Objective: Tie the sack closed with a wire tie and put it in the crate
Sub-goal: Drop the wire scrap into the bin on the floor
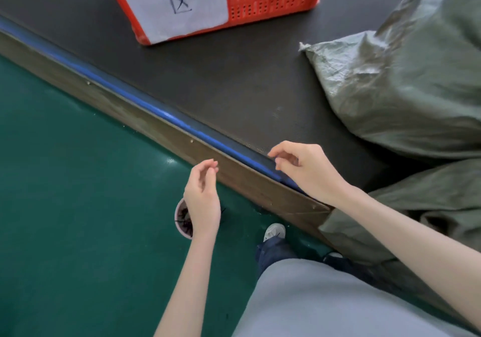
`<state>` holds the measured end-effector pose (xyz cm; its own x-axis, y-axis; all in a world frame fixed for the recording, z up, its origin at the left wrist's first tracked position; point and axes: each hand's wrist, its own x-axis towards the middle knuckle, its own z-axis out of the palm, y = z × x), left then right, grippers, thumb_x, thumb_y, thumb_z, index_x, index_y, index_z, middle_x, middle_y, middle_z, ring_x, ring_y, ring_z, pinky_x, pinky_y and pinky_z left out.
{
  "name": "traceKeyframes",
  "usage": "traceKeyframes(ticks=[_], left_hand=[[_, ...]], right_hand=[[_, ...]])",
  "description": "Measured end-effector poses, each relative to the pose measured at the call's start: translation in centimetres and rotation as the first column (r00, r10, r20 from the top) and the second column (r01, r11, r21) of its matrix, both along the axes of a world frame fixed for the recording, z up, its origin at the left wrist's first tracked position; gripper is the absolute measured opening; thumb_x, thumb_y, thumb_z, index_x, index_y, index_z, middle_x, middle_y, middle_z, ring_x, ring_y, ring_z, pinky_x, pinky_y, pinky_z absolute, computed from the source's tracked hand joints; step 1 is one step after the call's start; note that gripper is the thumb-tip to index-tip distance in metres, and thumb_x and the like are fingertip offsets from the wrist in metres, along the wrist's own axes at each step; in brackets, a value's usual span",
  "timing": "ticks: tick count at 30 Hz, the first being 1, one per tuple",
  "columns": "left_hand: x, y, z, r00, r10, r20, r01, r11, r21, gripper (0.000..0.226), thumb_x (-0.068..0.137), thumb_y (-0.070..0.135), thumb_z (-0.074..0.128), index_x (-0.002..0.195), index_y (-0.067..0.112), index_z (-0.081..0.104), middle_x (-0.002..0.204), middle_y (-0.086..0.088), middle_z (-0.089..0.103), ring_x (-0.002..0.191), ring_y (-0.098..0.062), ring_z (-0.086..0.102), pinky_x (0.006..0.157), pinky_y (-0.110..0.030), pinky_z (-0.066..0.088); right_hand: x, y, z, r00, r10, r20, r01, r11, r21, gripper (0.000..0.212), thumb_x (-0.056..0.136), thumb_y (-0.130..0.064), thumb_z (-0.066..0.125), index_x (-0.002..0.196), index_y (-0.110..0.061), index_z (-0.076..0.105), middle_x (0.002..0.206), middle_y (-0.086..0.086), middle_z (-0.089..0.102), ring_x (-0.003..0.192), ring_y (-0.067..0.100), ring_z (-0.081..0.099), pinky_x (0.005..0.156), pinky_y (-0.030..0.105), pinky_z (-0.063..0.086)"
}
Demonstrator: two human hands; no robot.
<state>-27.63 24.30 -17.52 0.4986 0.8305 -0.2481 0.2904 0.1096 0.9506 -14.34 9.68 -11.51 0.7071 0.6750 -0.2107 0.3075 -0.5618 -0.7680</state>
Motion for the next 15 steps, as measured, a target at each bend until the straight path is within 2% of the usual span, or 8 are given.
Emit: traceKeyframes(ticks=[2, 6, 12, 15], left_hand=[[2.1, -1.9, 3.1, 0.990, -0.114, 0.083, 0.112, 0.993, 0.033, 0.020, 0.097, 0.006, 0.048, 0.109, 0.008, 0.063, 0.107, -0.002, 0.070, 0.101, -0.011, 0.066, 0.091, -0.021, 0.048], [6.0, -5.0, 7.7, 0.937, -0.319, 0.140, 0.302, 0.944, 0.130, 0.021, 0.096, 0.012, 0.049, 0.113, 0.016, 0.062, 0.112, 0.001, 0.069, 0.107, -0.012, 0.065, 0.094, -0.026, 0.048], [11.2, -10.4, 12.7, 0.820, -0.549, 0.159, 0.494, 0.821, 0.286, 0.026, 0.093, 0.018, 0.050, 0.118, 0.019, 0.059, 0.115, 0.007, 0.066, 0.108, -0.007, 0.063, 0.095, -0.026, 0.047], [12.7, -12.5, 13.6, 0.777, -0.609, 0.161, 0.531, 0.771, 0.351, 0.029, 0.091, 0.019, 0.051, 0.119, 0.018, 0.058, 0.116, 0.007, 0.065, 0.109, -0.006, 0.062, 0.097, -0.030, 0.047]], right_hand=[[0.8, -1.2, 1.3, 0.994, -0.073, 0.087, 0.069, 0.996, 0.048, 0.021, 0.086, -0.001, 0.057, 0.101, -0.012, 0.068, 0.083, 0.002, 0.068, 0.064, 0.004, 0.053, 0.066, 0.010, 0.040], [2.2, -4.3, 4.7, 0.937, -0.223, 0.269, 0.174, 0.966, 0.192, 0.022, 0.083, -0.001, 0.060, 0.102, -0.010, 0.067, 0.087, -0.001, 0.066, 0.084, 0.016, 0.061, 0.078, 0.024, 0.046], [3.5, -11.3, 10.1, 0.762, -0.451, 0.465, 0.338, 0.889, 0.309, 0.027, 0.079, -0.001, 0.062, 0.106, -0.007, 0.065, 0.094, 0.005, 0.067, 0.092, 0.021, 0.057, 0.085, 0.018, 0.040], [3.8, -14.0, 11.6, 0.675, -0.517, 0.526, 0.387, 0.855, 0.344, 0.028, 0.080, -0.003, 0.063, 0.107, -0.005, 0.064, 0.100, 0.007, 0.066, 0.097, 0.024, 0.055, 0.090, 0.022, 0.039]])
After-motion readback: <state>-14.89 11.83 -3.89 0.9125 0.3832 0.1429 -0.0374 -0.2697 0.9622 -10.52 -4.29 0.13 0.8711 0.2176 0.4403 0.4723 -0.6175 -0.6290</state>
